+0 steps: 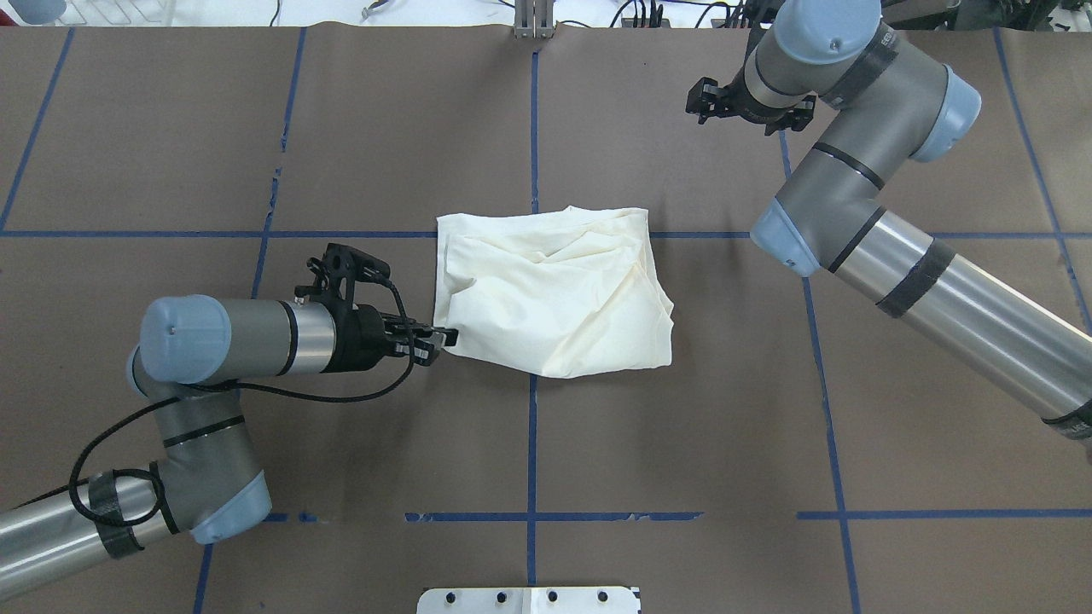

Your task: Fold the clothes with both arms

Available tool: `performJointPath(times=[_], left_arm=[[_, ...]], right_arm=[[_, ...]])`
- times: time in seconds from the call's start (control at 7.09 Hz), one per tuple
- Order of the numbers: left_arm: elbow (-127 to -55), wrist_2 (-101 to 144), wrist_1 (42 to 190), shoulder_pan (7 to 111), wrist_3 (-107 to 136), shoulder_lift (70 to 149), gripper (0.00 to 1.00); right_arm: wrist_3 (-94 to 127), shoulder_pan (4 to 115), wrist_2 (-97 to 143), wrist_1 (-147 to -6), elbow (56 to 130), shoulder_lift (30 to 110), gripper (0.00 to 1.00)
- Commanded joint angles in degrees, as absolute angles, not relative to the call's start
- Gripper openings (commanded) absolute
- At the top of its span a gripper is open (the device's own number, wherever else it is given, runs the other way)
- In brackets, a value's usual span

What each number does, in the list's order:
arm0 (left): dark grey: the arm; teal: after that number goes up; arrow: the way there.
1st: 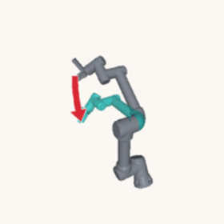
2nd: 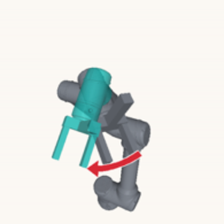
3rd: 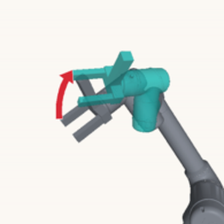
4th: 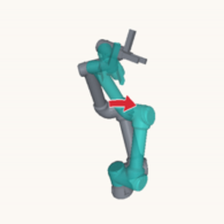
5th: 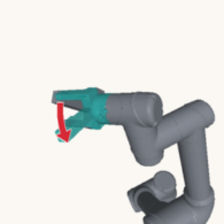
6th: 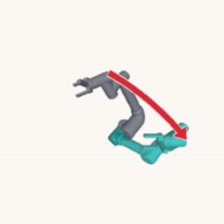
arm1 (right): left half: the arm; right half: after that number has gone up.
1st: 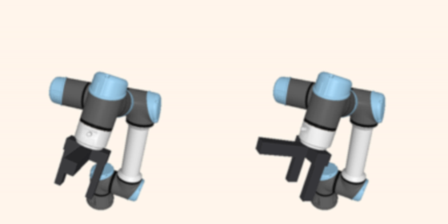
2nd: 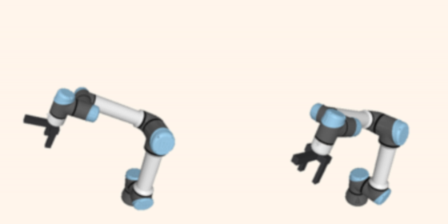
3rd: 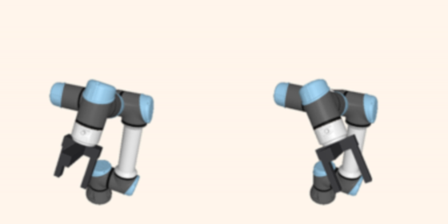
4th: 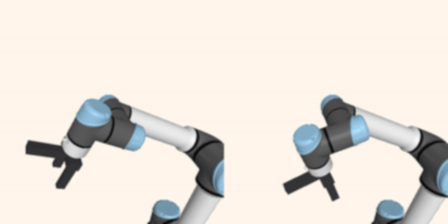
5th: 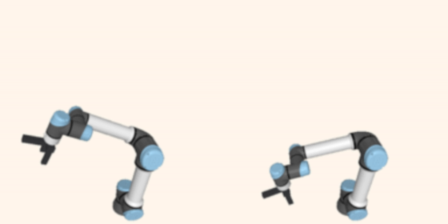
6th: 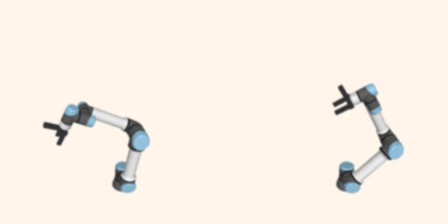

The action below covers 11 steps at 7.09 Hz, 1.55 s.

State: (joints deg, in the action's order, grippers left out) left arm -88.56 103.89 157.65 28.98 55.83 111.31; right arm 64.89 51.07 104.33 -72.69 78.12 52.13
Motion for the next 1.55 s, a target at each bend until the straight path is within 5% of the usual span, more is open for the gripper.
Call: performJointPath(times=[0.0,0.14,0.28,0.56,0.99,1.41], left_arm=[[-87.2,107.9,158.4,32.8,52.7,108.1,0.0],[-88.2,108.3,158.5,32.9,52.7,107.1,0.65],[-88.8,111.3,157.9,34.9,53.0,107.1,0.9],[-88.2,114.1,155.2,39.4,55.3,108.4,0.89],[-84.7,113.8,144.1,39.6,64.0,118.9,0.63],[-84.2,110.5,143.5,37.0,67.1,118.1,0.6]], right_arm=[[64.9,51.1,104.3,-72.7,78.1,52.2,1.0],[64.9,51.1,104.3,-72.7,78.2,52.5,1.0],[64.8,51.1,104.3,-72.7,79.0,52.9,1.0],[64.9,51.1,104.3,-72.7,79.7,53.3,1.0],[65.5,50.6,104.3,-72.7,79.8,53.4,1.0],[65.7,50.5,104.2,-72.7,80.2,53.5,1.0]])
